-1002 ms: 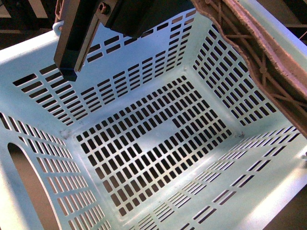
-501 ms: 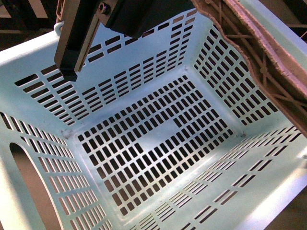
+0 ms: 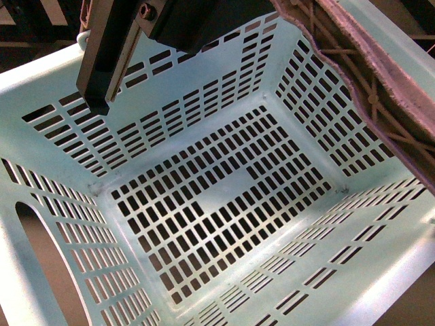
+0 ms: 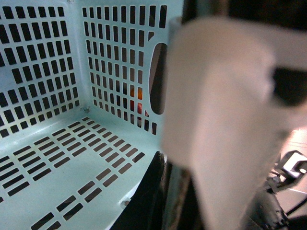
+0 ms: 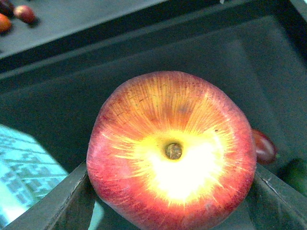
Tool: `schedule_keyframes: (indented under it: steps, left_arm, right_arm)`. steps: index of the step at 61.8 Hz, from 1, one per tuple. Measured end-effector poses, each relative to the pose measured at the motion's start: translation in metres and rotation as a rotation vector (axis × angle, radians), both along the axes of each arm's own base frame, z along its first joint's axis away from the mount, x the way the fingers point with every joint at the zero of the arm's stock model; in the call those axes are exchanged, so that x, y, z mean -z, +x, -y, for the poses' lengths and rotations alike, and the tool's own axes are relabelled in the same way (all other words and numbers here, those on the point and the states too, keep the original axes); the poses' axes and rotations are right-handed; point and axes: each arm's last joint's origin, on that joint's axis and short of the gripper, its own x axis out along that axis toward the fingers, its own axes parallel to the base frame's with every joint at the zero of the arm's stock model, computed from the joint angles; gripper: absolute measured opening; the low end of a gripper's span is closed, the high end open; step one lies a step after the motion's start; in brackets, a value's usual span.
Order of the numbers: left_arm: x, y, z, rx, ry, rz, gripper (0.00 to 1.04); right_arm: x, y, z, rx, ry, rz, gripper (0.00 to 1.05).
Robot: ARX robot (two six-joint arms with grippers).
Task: Pick apple with right arm and hold basket with left
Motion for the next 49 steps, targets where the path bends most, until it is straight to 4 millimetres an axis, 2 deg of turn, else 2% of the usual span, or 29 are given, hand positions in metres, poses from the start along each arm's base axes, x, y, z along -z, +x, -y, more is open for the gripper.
schedule_keyframes:
  steps: [4, 10, 26, 36, 46, 49]
  left_arm:
    - [0.0, 0.0, 0.0, 0.0, 0.0, 0.0, 0.08]
    - [0.0, 0.0, 0.0, 0.0, 0.0, 0.0, 0.08]
    - [0.0, 0.0, 0.0, 0.0, 0.0, 0.0, 0.08]
    - [0.0, 0.0, 0.0, 0.0, 0.0, 0.0, 0.08]
    - [0.0, 0.0, 0.0, 0.0, 0.0, 0.0, 0.08]
    - [0.0, 0.0, 0.0, 0.0, 0.0, 0.0, 0.08]
  right_arm:
    - [-0.013, -0.006, -0.026, -0.061, 0.016, 0.046, 0.74]
    - [-0.02, -0.01, -0.051, -0.119, 0.028, 0.073, 0.74]
    - [-0.009, -0.016, -0.107, -0.264, 0.049, 0.031, 0.74]
    - [0.0, -0.022, -0.124, -0.347, 0.06, -0.005, 0.74]
    - [0.005, -0.021, -0.123, -0.331, 0.064, -0.026, 0.96]
    - [0.005, -0.021, -0.122, -0.321, 0.066, -0.024, 0.97]
